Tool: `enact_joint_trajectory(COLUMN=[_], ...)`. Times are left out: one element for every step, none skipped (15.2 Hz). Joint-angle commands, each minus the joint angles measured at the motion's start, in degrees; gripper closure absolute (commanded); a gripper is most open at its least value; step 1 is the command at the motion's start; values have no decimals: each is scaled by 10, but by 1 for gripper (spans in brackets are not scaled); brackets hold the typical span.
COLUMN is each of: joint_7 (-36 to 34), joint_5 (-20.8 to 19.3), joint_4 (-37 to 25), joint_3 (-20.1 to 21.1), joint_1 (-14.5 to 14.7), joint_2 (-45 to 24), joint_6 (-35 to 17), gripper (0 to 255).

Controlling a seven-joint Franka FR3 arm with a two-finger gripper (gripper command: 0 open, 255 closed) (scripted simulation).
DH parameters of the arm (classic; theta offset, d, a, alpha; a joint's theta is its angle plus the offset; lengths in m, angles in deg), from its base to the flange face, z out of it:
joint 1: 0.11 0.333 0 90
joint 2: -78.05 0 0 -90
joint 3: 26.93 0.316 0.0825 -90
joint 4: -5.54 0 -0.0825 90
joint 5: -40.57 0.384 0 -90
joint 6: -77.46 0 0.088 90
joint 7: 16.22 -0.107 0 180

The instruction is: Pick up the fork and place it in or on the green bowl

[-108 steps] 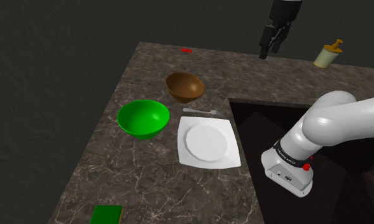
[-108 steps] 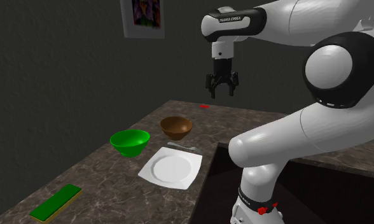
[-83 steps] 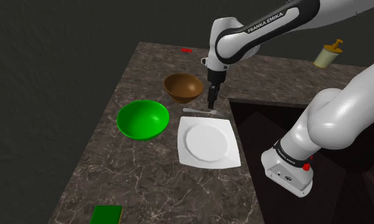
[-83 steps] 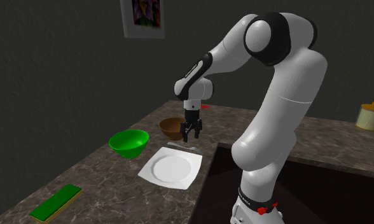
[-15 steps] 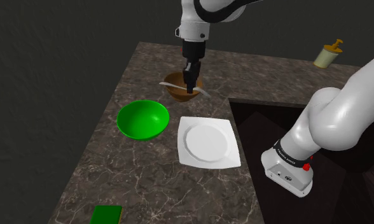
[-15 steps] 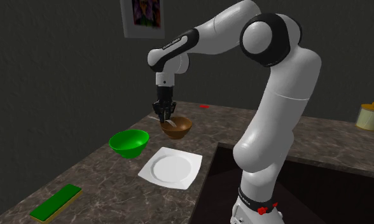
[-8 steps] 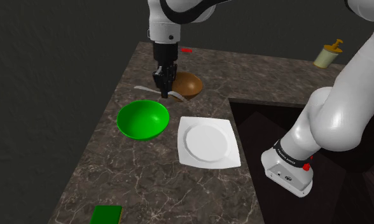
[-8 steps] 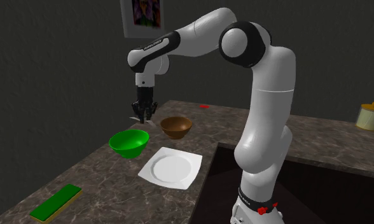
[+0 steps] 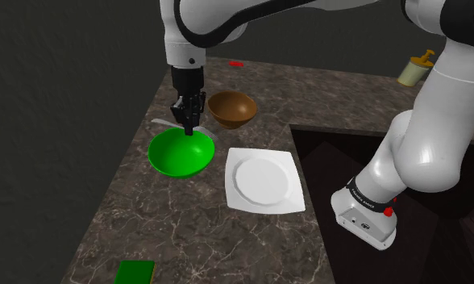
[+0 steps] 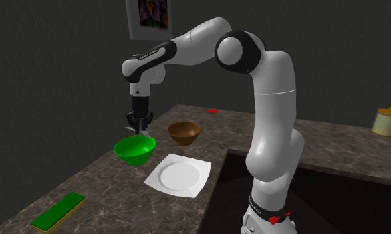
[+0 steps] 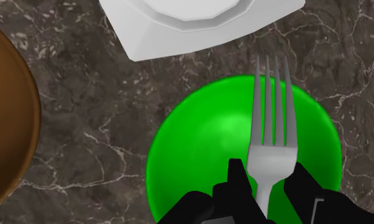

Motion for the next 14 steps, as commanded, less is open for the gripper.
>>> enact_joint_trajectory(joint_7=[2,3,4,5,6,7,7,7,7,7,7,7,7,7], joint_5=[0,0,0,0,0,0,0,0,0,0,0,0,0,0], joint_4=[10,14,19,23,27,30,30,30,30,30,30,30,30,29], joint_3=[0,0,0,0,0,0,0,0,0,0,0,0,0,0], joint_1=[1,1,1,1,2,2,2,2,2,2,2,2,2,2], joint_2=[-4,-7,-9,-12,-15,-17,-17,-17,-17,-17,-17,-17,-17,-17], joint_6=[-14,-21,-28,-35,-41,-46,-46,-46,-46,-46,-46,-46,-46,-46], gripper=[255,255,255,255,255,255,255,255,255,255,255,255,255,0])
